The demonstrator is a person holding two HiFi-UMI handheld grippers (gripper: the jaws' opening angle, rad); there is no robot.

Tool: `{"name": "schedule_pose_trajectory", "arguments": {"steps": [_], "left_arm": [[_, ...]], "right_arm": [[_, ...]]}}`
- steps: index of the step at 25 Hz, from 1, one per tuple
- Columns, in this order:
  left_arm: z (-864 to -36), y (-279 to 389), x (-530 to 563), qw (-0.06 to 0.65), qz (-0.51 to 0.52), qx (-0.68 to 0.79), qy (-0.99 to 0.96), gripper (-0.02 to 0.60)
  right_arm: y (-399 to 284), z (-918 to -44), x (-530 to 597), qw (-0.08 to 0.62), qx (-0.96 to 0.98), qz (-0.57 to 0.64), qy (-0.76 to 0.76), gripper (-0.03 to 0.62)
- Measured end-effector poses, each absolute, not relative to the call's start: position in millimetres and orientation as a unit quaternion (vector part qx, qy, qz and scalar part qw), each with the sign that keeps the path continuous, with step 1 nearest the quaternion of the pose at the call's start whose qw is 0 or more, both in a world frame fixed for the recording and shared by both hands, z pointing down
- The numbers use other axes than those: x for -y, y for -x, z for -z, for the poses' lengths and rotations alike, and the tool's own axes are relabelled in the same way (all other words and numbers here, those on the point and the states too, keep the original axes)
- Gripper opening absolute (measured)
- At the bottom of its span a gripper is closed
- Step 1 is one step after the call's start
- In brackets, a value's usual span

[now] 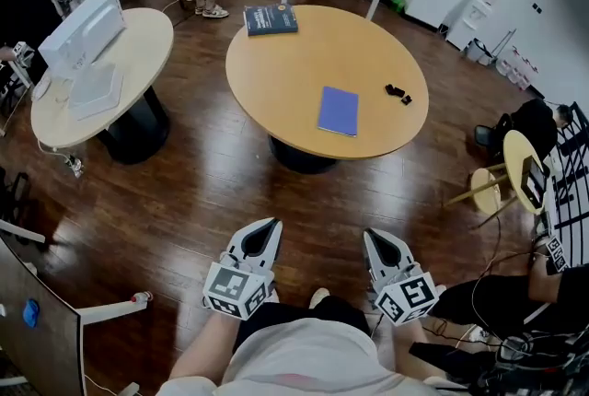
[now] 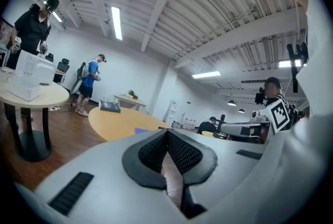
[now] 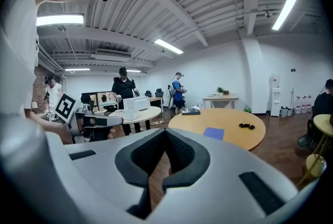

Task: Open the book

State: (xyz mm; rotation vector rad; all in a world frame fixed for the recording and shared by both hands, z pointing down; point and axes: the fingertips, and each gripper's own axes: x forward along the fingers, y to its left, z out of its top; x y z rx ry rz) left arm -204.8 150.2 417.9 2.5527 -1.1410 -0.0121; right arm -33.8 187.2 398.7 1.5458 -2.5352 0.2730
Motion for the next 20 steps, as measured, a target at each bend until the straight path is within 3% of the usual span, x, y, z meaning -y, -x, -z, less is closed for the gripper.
{"name": "schedule_pose_trajectory", "arguments": {"steps": [12, 20], "left_arm": [[-422, 160, -80, 0.167, -0.019, 0.406, -0.898, 0.011], [-406, 72, 3, 0.15, -0.027, 0.427, -0.891, 0.011]], "right_arm": [[-9, -411, -106, 0.048, 0.851, -0.112, -0.511, -0.005], [-98, -409, -13, 0.029, 0.86, -0.113, -0.497, -0.005]]}}
